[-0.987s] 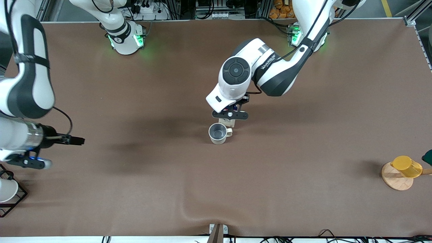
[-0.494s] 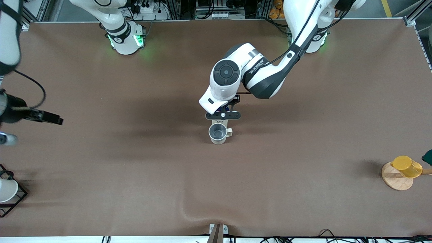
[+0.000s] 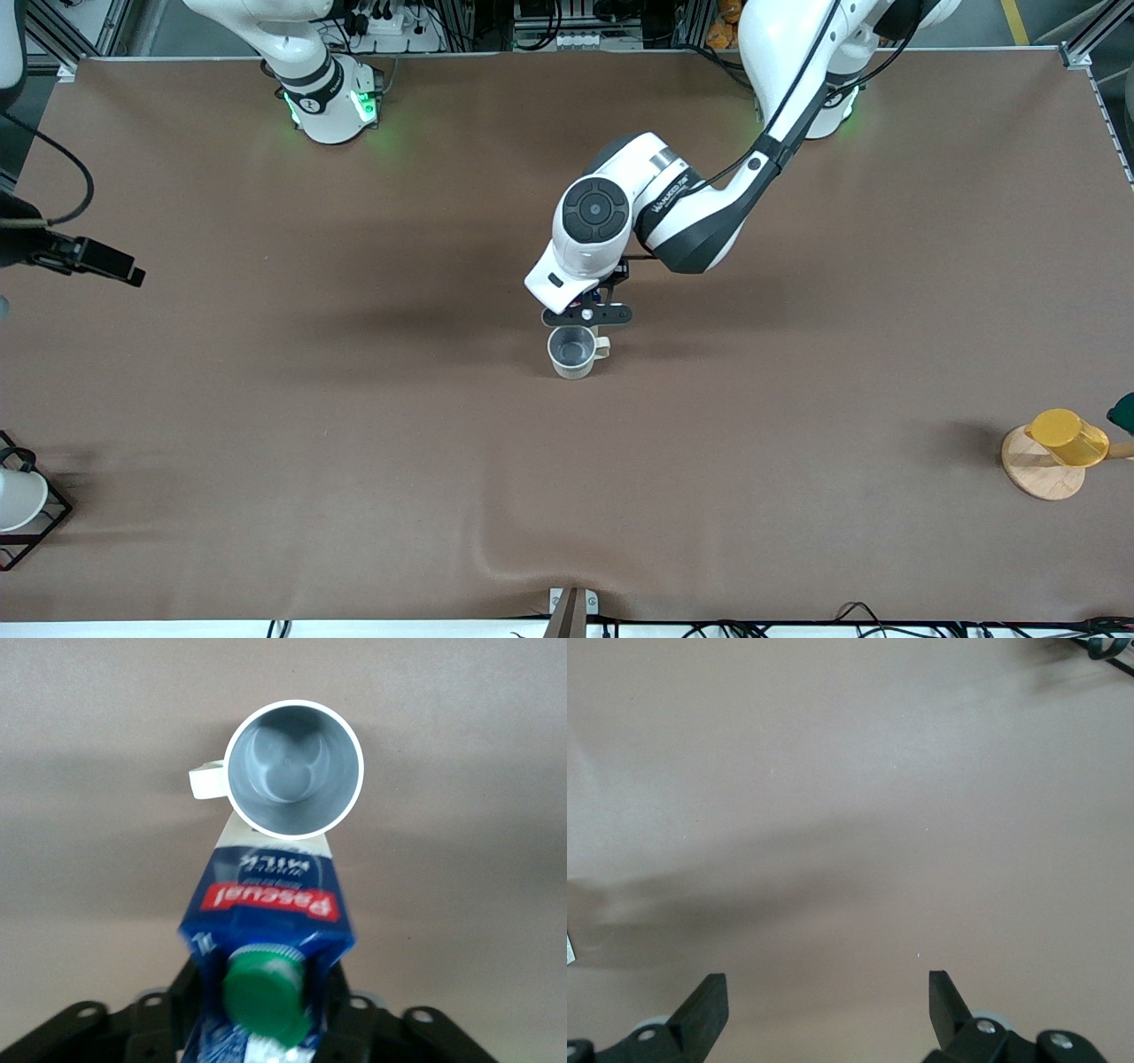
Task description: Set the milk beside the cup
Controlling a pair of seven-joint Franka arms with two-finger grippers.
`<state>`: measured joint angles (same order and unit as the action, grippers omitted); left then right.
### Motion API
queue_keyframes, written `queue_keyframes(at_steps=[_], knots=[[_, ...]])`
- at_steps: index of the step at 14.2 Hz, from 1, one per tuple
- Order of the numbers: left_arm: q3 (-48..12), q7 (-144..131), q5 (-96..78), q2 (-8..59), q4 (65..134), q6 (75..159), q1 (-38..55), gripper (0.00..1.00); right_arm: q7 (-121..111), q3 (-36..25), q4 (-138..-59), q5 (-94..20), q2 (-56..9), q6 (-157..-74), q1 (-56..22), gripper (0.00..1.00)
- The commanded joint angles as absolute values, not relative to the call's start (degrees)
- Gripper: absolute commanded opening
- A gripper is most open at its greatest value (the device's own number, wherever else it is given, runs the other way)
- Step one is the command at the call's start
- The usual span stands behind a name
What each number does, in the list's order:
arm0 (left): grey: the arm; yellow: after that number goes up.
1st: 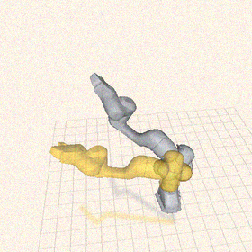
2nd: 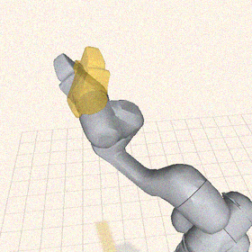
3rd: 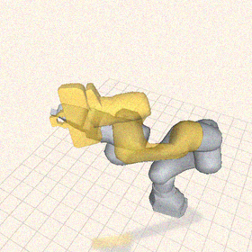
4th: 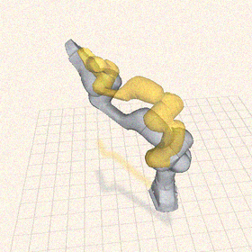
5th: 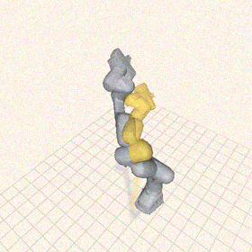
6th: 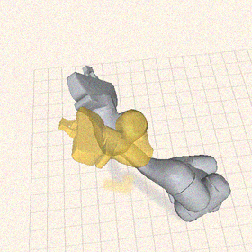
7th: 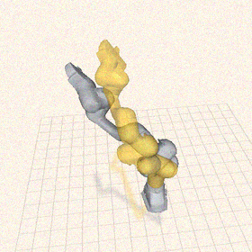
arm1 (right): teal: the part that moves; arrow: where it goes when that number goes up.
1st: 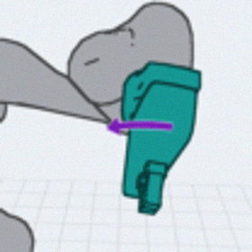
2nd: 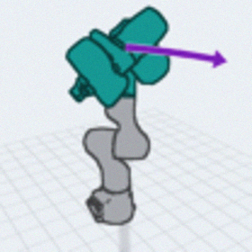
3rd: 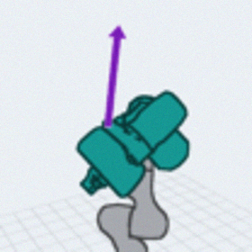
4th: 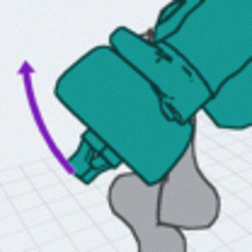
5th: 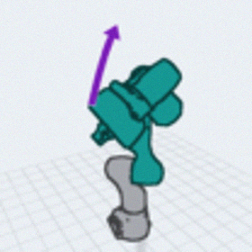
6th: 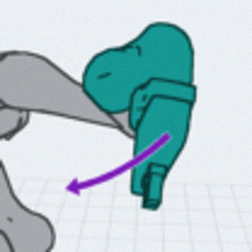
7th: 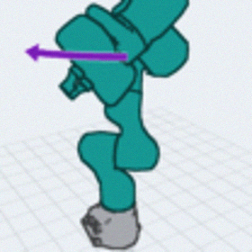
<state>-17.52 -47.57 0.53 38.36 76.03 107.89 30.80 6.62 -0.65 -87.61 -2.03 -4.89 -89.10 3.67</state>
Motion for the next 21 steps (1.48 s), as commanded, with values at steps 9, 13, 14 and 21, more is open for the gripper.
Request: queue_keyframes(at_steps=[9, 13, 14, 21], knots=[[-13.98, -50.01, 4.63, 25.69, 75.66, 100.38, 27.69, 1.00, 6.50, 0.53, -94.85, -1.67, 1.58, -94.05, 4.57, 1.00], [-13.71, -48.52, 10.19, 21.63, 76.02, 96.68, 20.06, 1.00, 6.85, 0.62, -91.41, -1.67, 1.23, -92.02, 4.39, 1.00], [-13.80, -46.25, 10.20, 20.66, 75.94, 95.72, 17.95, 1.00, 6.86, 0.62, -91.32, -1.67, 1.23, -92.11, 4.39, 1.00], [-14.24, -20.70, 5.91, 12.93, 76.98, 87.89, 4.07, 1.00, 6.77, 0.62, -90.44, -1.76, 1.05, -92.20, 3.87, 1.00]])
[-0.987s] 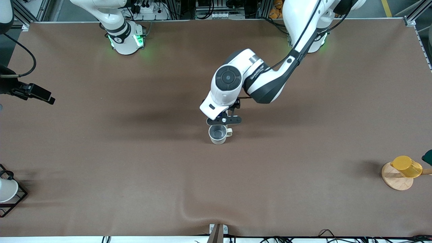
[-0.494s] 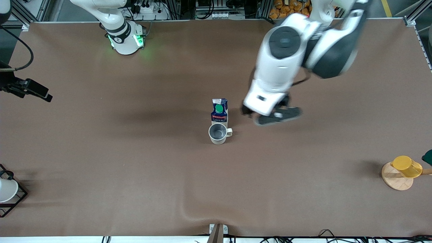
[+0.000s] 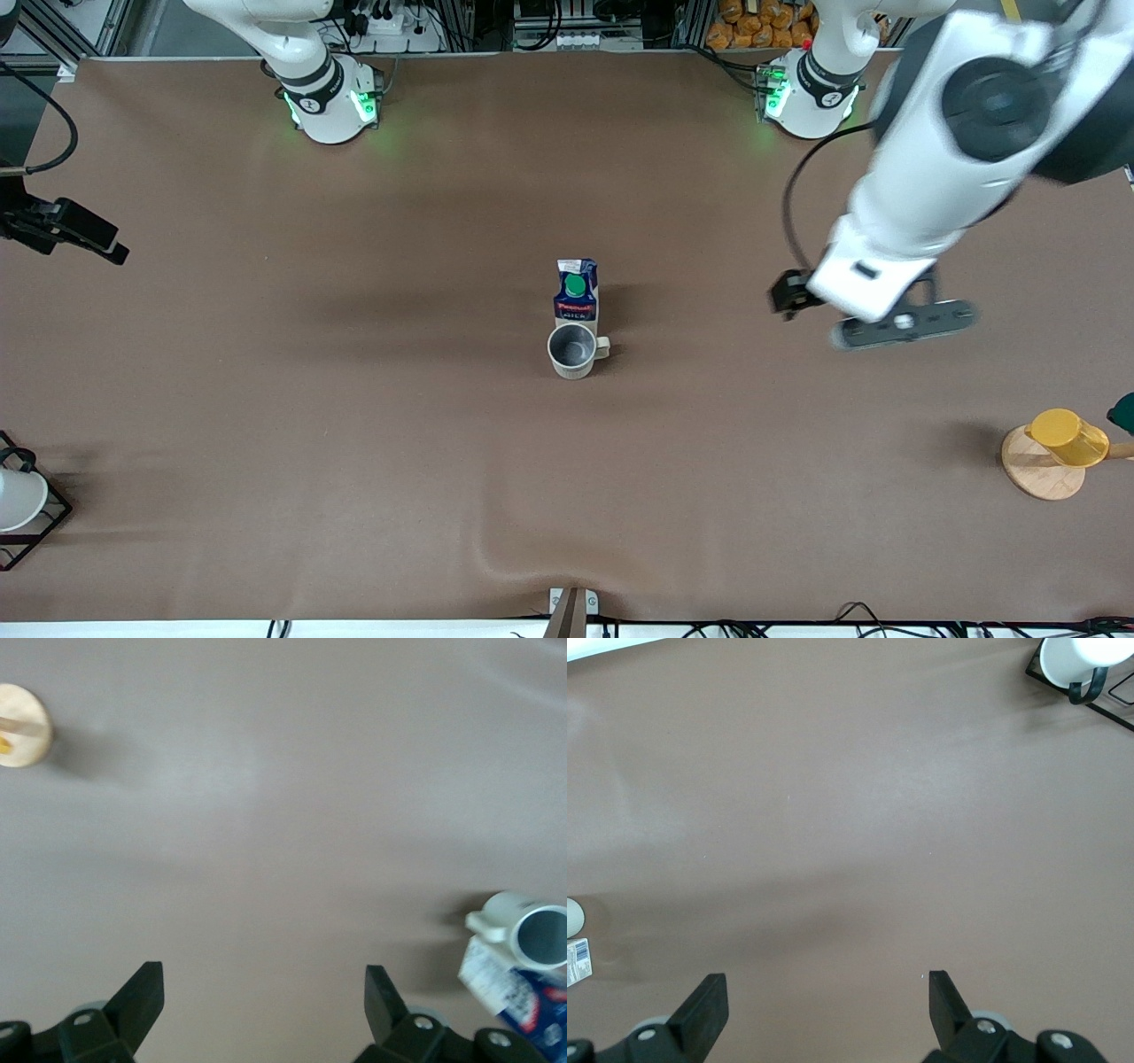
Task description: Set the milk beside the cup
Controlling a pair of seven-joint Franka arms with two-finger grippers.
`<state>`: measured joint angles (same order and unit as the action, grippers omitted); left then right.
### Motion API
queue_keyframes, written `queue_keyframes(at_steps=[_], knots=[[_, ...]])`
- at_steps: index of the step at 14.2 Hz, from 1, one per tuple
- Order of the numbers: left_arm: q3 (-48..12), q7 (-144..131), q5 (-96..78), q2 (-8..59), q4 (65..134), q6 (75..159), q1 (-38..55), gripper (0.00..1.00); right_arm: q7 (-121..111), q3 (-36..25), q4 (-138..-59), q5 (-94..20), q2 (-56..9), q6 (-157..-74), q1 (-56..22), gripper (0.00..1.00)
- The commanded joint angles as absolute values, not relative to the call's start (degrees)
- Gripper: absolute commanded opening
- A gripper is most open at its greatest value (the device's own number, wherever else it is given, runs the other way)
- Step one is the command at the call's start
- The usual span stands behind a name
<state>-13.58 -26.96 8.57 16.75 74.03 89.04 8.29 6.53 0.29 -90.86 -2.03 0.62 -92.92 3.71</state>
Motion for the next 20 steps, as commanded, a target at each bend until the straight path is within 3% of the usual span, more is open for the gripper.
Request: queue_keyframes(at_steps=[1, 8, 20], knots=[[-13.19, -17.26, 4.15, 11.44, 78.65, 87.89, 3.35, 1.00, 6.77, 0.62, -90.44, -1.67, 1.05, -92.20, 3.87, 1.00], [-5.20, -13.54, -0.43, 3.78, 85.43, 86.57, 0.88, 1.00, 6.77, 0.70, -90.70, -1.14, 1.05, -92.02, 3.25, 1.00], [-3.87, -10.72, 0.18, 1.76, 84.90, 86.31, 0.44, 1.00, 6.68, 0.62, -90.97, -1.14, 0.97, -91.76, 3.43, 1.00]])
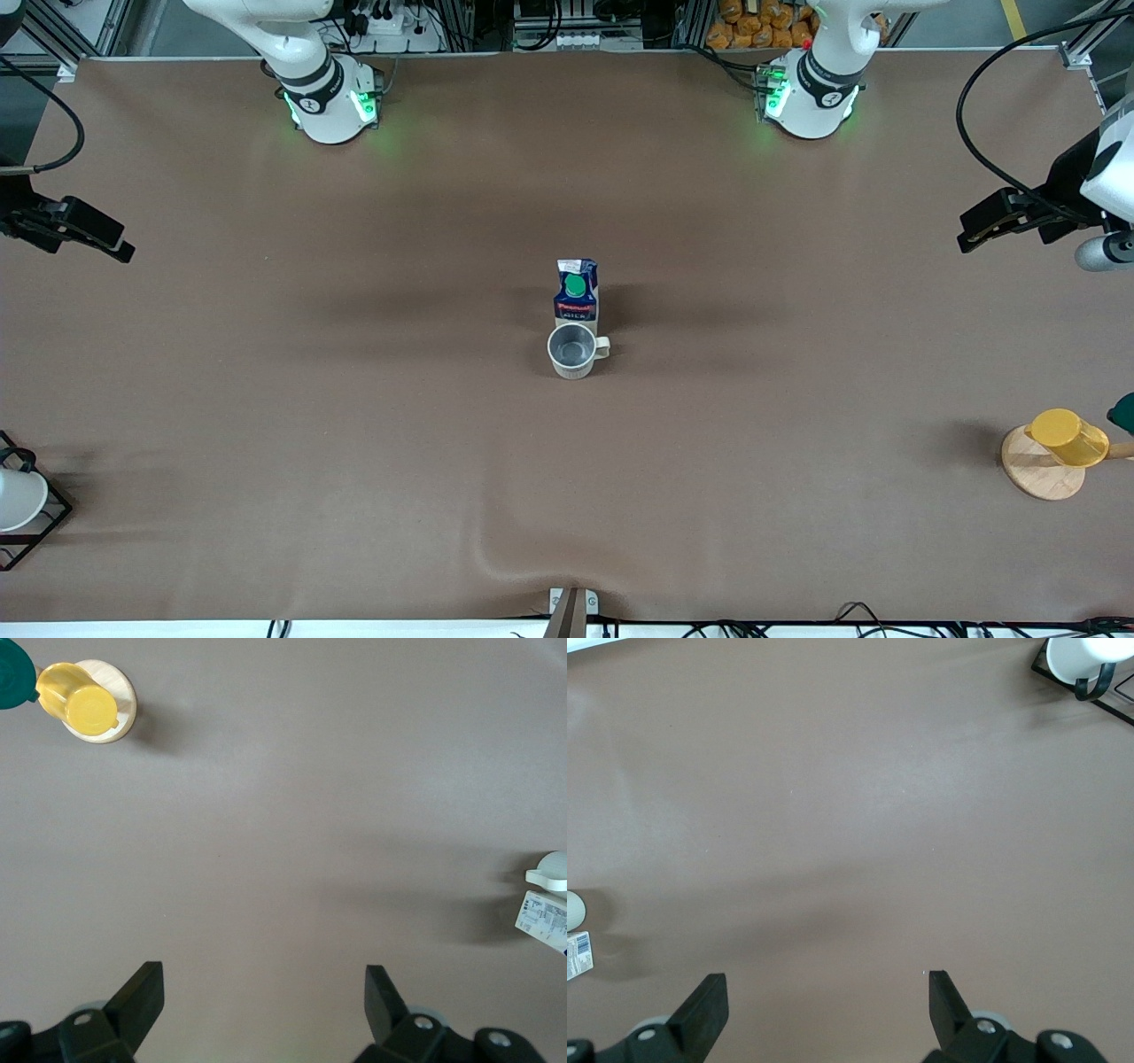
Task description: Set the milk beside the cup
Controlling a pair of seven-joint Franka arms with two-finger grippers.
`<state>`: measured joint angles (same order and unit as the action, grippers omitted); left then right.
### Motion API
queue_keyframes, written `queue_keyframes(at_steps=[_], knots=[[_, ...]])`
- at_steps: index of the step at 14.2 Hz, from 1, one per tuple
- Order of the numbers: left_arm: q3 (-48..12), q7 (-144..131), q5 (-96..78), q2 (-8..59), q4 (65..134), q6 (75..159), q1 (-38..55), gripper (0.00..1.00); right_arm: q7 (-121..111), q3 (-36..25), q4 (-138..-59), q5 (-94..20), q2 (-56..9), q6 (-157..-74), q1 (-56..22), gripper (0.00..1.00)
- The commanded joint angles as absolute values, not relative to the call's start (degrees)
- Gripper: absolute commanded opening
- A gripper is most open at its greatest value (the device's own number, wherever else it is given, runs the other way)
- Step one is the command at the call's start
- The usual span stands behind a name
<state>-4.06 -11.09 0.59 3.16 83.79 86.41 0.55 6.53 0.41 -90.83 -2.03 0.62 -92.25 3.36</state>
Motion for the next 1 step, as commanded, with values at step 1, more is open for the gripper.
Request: queue_keyframes(at_steps=[1], knots=[[-3.87, -10.64, 0.18, 1.76, 84.90, 86.31, 0.44, 1.00, 6.68, 0.62, -90.97, -1.14, 0.97, -91.76, 3.43, 1.00]])
